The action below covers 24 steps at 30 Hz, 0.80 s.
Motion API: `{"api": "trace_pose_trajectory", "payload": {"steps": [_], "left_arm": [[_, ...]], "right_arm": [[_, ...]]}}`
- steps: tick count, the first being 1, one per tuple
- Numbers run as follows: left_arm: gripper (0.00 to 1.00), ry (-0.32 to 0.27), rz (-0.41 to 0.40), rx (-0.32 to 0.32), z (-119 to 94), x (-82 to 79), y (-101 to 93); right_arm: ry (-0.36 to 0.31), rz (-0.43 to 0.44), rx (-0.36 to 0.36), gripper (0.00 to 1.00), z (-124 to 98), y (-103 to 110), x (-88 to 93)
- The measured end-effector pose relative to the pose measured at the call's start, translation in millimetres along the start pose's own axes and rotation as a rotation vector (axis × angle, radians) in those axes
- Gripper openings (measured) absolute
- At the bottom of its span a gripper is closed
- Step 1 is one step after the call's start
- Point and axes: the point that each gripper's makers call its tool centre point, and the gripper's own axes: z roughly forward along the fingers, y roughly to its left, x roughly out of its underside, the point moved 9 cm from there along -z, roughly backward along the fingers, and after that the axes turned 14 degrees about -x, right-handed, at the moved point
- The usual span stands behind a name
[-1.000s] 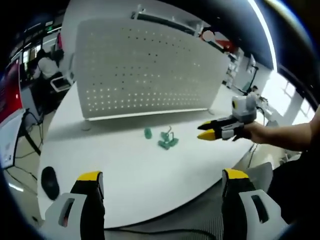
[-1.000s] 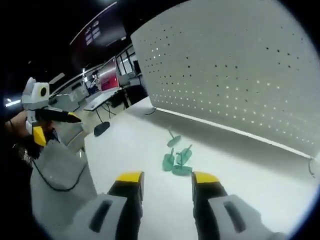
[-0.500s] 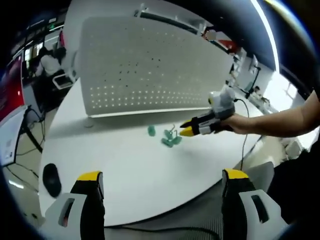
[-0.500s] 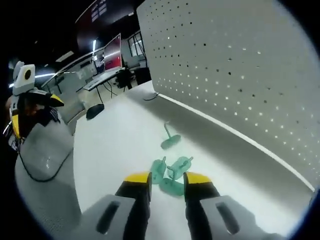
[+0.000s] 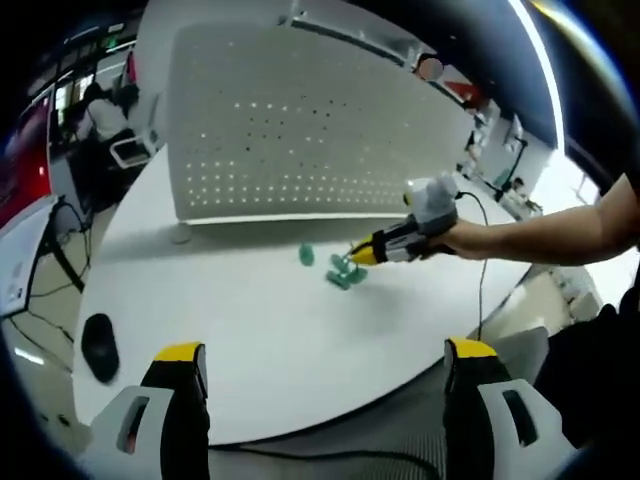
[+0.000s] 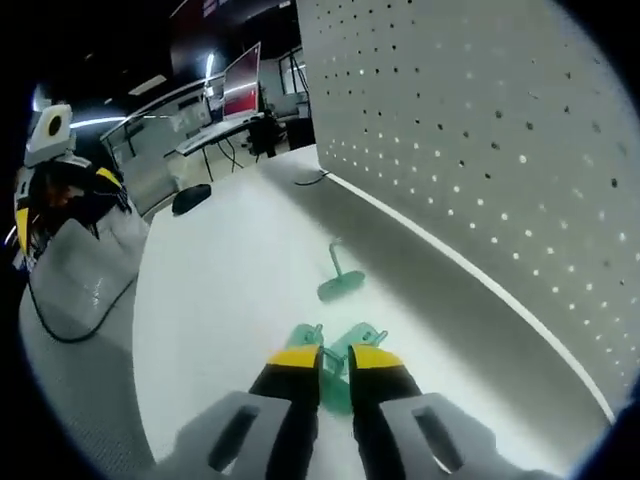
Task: Insert the hook assembly into the mounting plate slot until the hook locks in place.
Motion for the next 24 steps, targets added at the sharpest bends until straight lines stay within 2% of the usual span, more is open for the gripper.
{"api": "trace_pose_trajectory", "payload": {"steps": [4,7,15,17,22,24], "left_arm": [[1.00,0.008,-0.001,-0.013,-0.6,0.6,2.7],[1.00,-0.005,-0.010,-0.017,-0.4,-2.4,4.0],[1.00,-0.009,-0.001,-0.011,1.3,-3.7,0.2],[1.00,-0.011,0.001,-0.008,1.3,-3.5,-0.9],[1.00,-0.008,0.012,-0.003,2.3,-3.3,-1.3],[1.00,-0.012,0.018,0.000,2.2,-5.4,-2.0]], "right_arm": [[0.027,0.002,-0.012,0.00,1.0,0.1,1.5],[0.029,0.010,-0.016,0.00,0.8,0.0,0.7],[0.010,0.044,0.004,0.00,-4.1,6.6,2.1],[-0.047,0.027,0.074,0.00,-9.6,3.7,-0.3],[-0.118,0.168,0.112,0.00,-25.5,3.1,4.6],[-0.132,0.172,0.122,0.00,-32.0,3.6,5.0]]}}
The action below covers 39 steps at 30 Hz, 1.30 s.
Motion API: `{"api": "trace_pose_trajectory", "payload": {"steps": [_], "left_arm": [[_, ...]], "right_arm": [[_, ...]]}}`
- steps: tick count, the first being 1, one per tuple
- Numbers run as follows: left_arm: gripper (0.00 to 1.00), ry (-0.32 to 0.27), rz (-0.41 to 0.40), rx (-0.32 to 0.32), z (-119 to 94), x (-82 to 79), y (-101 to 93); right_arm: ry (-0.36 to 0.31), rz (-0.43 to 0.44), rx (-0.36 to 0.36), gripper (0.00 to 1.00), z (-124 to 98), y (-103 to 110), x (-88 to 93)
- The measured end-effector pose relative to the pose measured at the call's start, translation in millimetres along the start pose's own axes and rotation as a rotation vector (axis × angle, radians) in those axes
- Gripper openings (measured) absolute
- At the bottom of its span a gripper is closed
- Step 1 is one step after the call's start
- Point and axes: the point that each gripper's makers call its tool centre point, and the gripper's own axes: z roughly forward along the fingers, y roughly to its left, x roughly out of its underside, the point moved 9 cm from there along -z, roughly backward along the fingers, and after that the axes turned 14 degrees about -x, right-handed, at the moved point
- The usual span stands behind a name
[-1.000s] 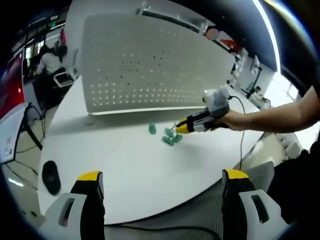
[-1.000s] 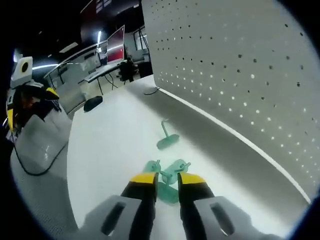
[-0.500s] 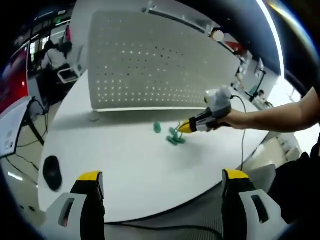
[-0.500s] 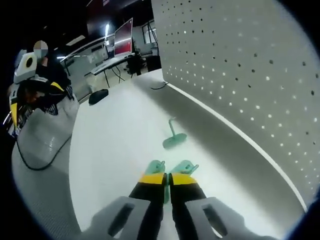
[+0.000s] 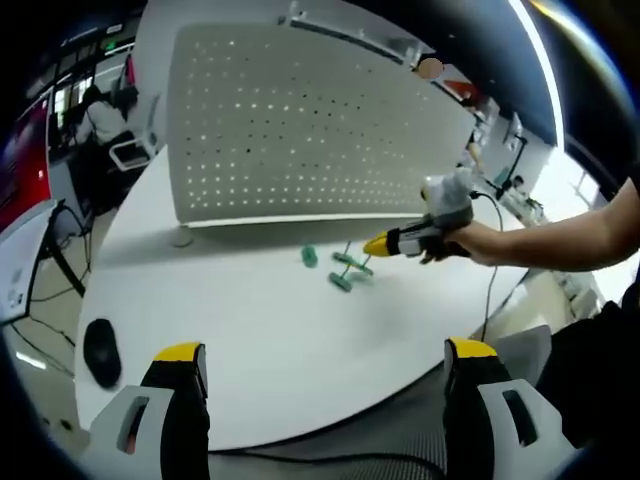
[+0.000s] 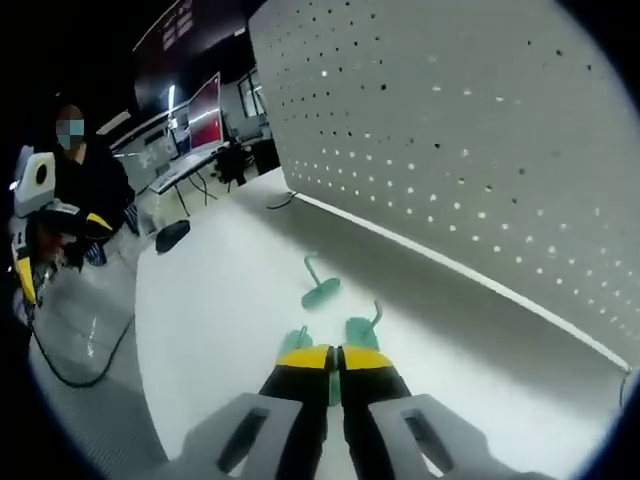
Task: Insert the hook assembly into the mounting plate slot until the hook locks in place.
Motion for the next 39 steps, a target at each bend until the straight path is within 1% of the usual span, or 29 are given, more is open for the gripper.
{"api": "trace_pose_trajectory", "payload": {"steps": [3,4,7,9,12,16,17,18,21,24,26,28,32,34,35,37,39], "left_arm": [[1.00,-0.008,0.011,0.003,0.3,-4.0,-0.7],[1.00,-0.009,0.013,0.004,0.9,-5.4,-0.1],[1.00,-0.019,0.016,0.005,2.5,-11.1,0.3],[1.00,-0.025,0.007,-0.001,4.7,-15.0,1.1],[1.00,-0.023,0.010,0.013,9.5,-19.6,-3.0],[1.00,-0.040,0.011,0.021,13.3,-29.3,-9.6],[1.00,-0.052,-0.003,0.036,14.8,-32.6,-11.9],[1.00,-0.054,-0.020,0.036,15.9,-34.5,-12.6],[1.00,-0.068,-0.038,0.054,18.9,-39.8,-16.5],[0.99,-0.071,-0.035,0.056,23.8,-45.6,-21.7],[0.98,-0.066,-0.044,0.059,26.4,-48.7,-24.4],[0.96,-0.070,-0.058,0.074,27.6,-52.1,-27.4],[0.93,-0.080,-0.079,0.097,29.3,-59.6,-31.7],[0.88,-0.096,-0.079,0.108,29.4,-64.3,-33.0],[0.85,-0.114,-0.075,0.119,29.4,-67.4,-34.2],[0.79,-0.118,-0.068,0.134,29.7,-70.9,-36.7],[0.73,-0.121,-0.062,0.155,30.2,-73.7,-40.4]], "right_arm": [[-0.028,0.014,0.023,0.00,-10.0,1.7,-2.9],[-0.048,0.028,0.029,0.00,-13.7,2.8,-4.6],[-0.117,0.051,0.050,0.00,-26.6,8.8,-14.1],[-0.183,0.050,0.066,0.00,-36.9,14.7,-24.1],[-0.298,0.089,0.060,0.00,-52.5,30.4,-39.1],[-0.387,0.103,0.051,0.00,-64.7,52.4,-51.0],[-0.418,0.129,0.035,0.00,-66.6,61.7,-53.9],[-0.436,0.144,0.023,0.00,-67.9,68.1,-55.7],[-0.457,0.108,0.024,0.00,-70.7,87.9,-60.6],[-0.517,0.136,-0.013,0.00,-72.5,107.9,-67.2],[-0.525,0.135,-0.019,0.00,-72.6,114.6,-69.2],[-0.543,0.139,-0.026,0.00,-71.9,121.6,-71.6],[-0.573,0.169,-0.049,0.00,-70.1,131.9,-74.0],[-0.574,0.159,-0.050,0.00,-68.3,136.7,-74.8],[-0.575,0.151,-0.043,0.00,-68.1,138.2,-75.0],[-0.587,0.173,-0.061,0.00,-67.9,140.6,-75.9],[-0.595,0.166,-0.064,0.00,-68.3,144.3,-78.6]]}}
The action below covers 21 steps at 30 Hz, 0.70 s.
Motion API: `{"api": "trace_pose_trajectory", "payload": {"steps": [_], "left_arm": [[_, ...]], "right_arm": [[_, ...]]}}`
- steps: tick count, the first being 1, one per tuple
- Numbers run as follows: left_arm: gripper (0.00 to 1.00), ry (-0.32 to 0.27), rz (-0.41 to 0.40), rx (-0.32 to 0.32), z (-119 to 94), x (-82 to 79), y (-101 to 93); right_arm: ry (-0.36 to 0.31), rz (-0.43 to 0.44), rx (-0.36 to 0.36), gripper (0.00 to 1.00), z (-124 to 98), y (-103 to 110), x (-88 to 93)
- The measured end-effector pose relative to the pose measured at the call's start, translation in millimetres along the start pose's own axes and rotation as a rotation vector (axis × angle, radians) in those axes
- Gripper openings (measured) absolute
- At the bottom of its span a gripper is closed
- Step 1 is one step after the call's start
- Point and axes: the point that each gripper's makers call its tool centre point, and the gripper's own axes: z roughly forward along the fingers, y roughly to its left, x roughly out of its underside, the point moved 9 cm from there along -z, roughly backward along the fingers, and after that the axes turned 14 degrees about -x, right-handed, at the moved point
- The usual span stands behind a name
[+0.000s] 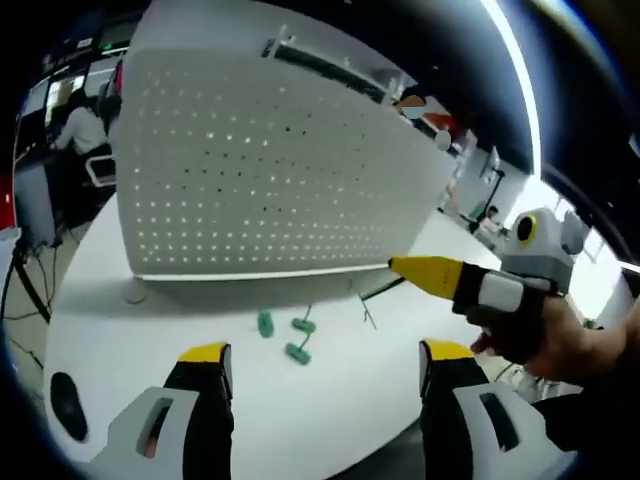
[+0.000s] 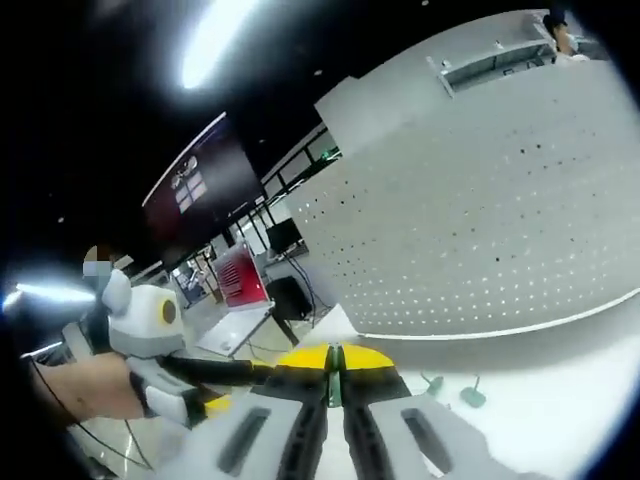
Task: Insert the hook assembly into the mounting plate slot until the hook locks in place.
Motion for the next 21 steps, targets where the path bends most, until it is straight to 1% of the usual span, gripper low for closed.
{"api": "trace_pose_trajectory", "payload": {"steps": [6,7,8,10,12,13,15,17,20,21], "left_arm": [[0.58,-0.023,-0.009,0.035,2.2,-3.2,-7.5],[0.55,-0.040,-0.016,0.055,3.2,-4.4,-10.1],[0.52,-0.039,-0.015,0.053,2.9,-4.2,-10.6],[0.45,-0.053,0.014,0.046,2.0,-5.9,-12.1],[0.40,-0.060,-0.001,0.057,1.1,-7.8,-13.2],[0.38,-0.060,-0.034,0.067,0.8,-8.9,-13.2],[0.36,-0.061,-0.068,0.077,0.7,-9.7,-11.5],[0.35,-0.063,-0.060,0.077,0.6,-9.5,-11.8],[0.30,-0.074,-0.052,0.070,-1.8,-9.8,-12.3],[0.28,-0.075,-0.061,0.075,-2.4,-10.1,-12.7]], "right_arm": [[-0.014,-0.007,-0.039,0.00,6.4,10.5,-4.3],[-0.017,-0.006,-0.043,0.00,7.1,11.6,-4.7],[-0.018,-0.006,-0.050,0.00,7.8,13.2,-4.8],[-0.014,-0.019,-0.063,0.00,9.8,16.8,-4.5],[-0.014,-0.029,-0.072,0.00,10.5,20.2,-4.8],[-0.018,-0.034,-0.078,0.00,10.7,21.8,-5.4],[-0.023,-0.037,-0.088,0.00,11.6,23.2,-6.3],[-0.028,-0.043,-0.102,0.00,12.5,26.0,-7.1],[-0.024,-0.074,-0.112,0.00,13.3,30.5,-8.0],[-0.022,-0.081,-0.113,0.00,13.4,31.2,-8.1]]}}
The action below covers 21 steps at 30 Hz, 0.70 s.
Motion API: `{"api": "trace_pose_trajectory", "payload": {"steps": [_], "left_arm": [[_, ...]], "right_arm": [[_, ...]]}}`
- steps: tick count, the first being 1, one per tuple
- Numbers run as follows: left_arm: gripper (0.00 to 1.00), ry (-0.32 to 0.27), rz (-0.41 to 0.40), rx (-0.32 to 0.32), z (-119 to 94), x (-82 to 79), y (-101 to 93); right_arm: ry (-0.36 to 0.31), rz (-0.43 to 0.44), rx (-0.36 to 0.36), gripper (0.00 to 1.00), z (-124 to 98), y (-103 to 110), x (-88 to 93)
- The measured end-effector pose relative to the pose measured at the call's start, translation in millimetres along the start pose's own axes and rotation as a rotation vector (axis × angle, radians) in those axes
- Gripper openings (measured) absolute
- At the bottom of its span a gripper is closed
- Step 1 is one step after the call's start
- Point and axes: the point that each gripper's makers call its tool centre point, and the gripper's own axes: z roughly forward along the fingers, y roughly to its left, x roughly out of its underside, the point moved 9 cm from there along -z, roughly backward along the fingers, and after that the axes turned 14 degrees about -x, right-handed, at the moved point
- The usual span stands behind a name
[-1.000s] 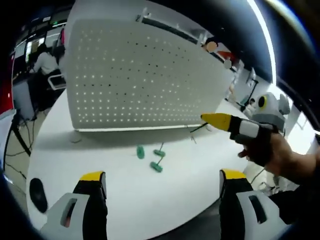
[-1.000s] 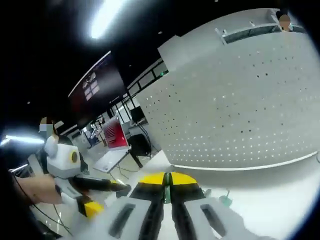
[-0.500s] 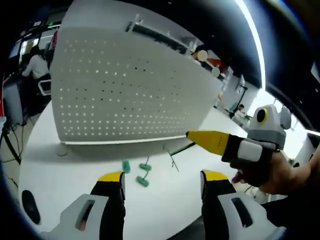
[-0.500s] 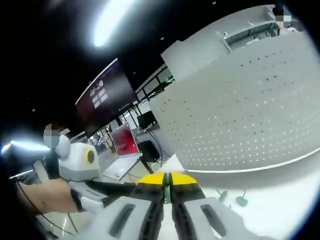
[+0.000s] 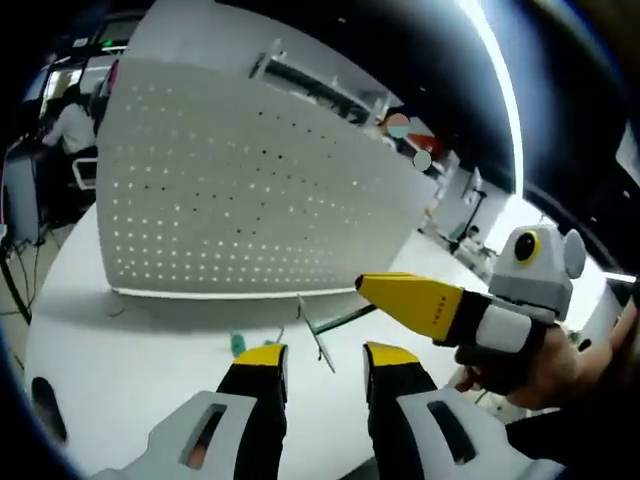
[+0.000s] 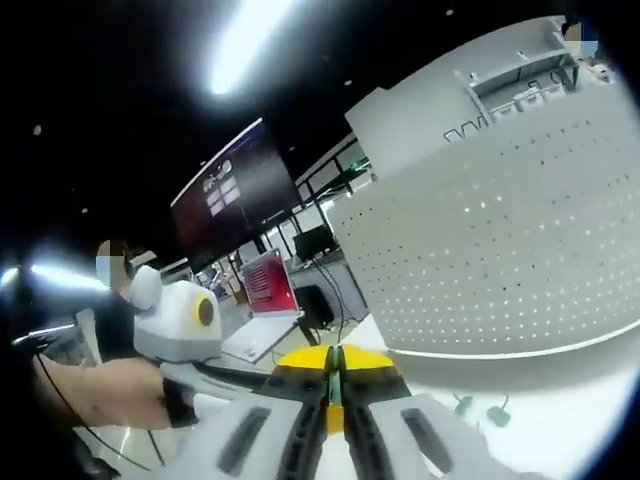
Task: Insert the hook assembly into the mounting plate slot until the hook locks in place.
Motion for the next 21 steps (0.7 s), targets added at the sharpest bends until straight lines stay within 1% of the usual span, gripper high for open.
{"api": "trace_pose_trajectory", "payload": {"steps": [4,5,7,9,13,15,18,21], "left_arm": [[0.26,-0.015,-0.062,0.025,-1.9,-2.1,-1.9],[0.25,-0.003,-0.078,0.033,-2.2,-1.9,-2.7],[0.22,0.003,-0.079,0.037,-2.7,-1.6,-3.6],[0.16,0.009,-0.077,0.038,-4.2,-1.7,-4.0],[0.12,0.024,-0.120,0.044,-5.6,-0.8,-1.0],[0.06,0.041,-0.117,0.041,-6.3,0.4,-0.2],[0.05,0.050,-0.137,0.048,-7.3,0.3,-0.1],[0.04,0.048,-0.138,0.043,-7.6,0.1,0.1]], "right_arm": [[0.007,-0.024,-0.010,0.00,0.8,3.2,0.0],[0.009,-0.028,-0.014,0.00,1.0,3.8,0.1],[0.005,-0.036,-0.021,0.00,1.3,5.5,-0.4],[0.003,-0.041,-0.026,0.00,1.8,6.5,-0.7],[-0.003,-0.054,-0.029,0.00,1.3,9.7,-1.6],[-0.003,-0.074,-0.032,0.00,0.1,12.5,-2.1],[-0.003,-0.087,-0.039,0.00,0.7,14.9,-1.1],[-0.002,-0.094,-0.045,0.00,-0.2,17.5,-0.8]]}}
